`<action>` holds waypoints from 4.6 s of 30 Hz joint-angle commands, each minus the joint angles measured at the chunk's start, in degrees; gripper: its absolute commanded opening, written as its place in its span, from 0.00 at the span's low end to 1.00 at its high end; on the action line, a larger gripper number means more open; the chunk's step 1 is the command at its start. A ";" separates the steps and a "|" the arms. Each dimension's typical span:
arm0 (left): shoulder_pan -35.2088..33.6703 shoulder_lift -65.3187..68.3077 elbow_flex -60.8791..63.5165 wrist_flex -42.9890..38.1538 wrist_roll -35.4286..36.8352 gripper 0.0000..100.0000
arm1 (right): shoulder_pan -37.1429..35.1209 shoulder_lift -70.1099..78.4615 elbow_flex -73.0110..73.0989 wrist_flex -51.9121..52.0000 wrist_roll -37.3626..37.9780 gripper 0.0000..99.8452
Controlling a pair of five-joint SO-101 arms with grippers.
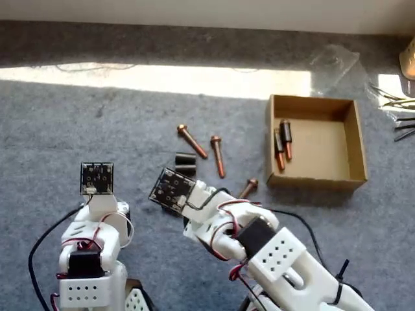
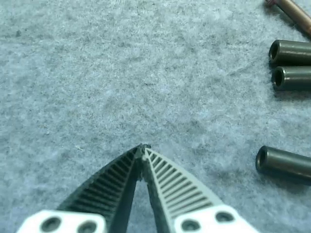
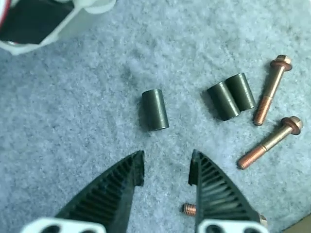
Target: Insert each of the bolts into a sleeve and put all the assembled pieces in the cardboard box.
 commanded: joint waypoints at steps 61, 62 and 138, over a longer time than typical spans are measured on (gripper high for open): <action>-0.84 -0.13 1.27 -1.85 -0.35 0.01 | 3.03 44.44 -32.75 -6.02 11.08 0.00; -0.84 -0.13 1.27 -1.85 -0.35 0.01 | 3.65 42.15 -32.40 -5.93 11.08 0.00; 8.04 59.82 -48.31 0.97 -20.75 0.01 | 46.99 -38.99 11.91 1.36 -27.96 0.00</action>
